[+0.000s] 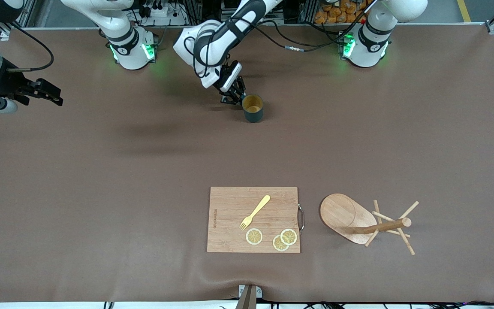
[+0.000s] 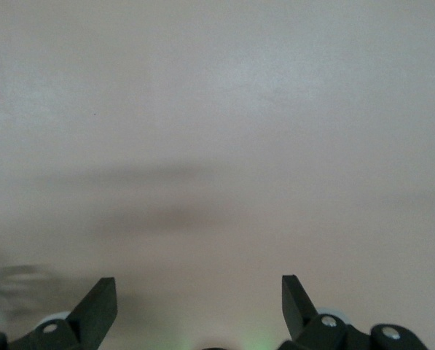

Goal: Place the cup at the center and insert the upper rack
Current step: 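Lower the left gripper onto the mug handle and close, then lift the mug with the left gripper and carry it toward the stand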

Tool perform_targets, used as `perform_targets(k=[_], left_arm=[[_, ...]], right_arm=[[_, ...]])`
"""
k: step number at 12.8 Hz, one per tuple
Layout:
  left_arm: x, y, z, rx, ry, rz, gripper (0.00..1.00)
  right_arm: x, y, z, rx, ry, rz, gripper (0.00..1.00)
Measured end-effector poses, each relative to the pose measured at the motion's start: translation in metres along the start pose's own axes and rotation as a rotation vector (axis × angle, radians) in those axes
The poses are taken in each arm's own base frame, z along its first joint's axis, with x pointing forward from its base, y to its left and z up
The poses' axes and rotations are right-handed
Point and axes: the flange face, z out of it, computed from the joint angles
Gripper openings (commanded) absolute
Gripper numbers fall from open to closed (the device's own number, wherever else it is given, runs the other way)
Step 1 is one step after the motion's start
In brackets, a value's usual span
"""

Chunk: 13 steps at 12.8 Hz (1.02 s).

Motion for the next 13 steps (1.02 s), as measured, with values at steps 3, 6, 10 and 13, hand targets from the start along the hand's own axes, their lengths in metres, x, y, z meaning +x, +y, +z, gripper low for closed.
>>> perform_targets(k=[3,6,10,13], left_arm=[[0.033,0.020,-0.015,0.004,-0.043,-0.029,0.00],[0.054,0.029,-0.025,0.015,-0.082,-0.037,0.00],[0.072,0.037,-0.039,0.014,-0.134,-0.049,0.00],[0.119,0.052,-0.067,0.022,-0.240,-0.058,0.00]], right_arm=[[0.001,-0.005,0.000,-0.002,0.006,-0.009,1.00],[0.001,-0.007,0.000,-0.003,0.007,-0.013,1.00],[0.001,-0.007,-0.001,-0.003,0.007,-0.014,1.00],[0.002,-0.009,-0.001,-0.003,0.013,-0.018,1.00]])
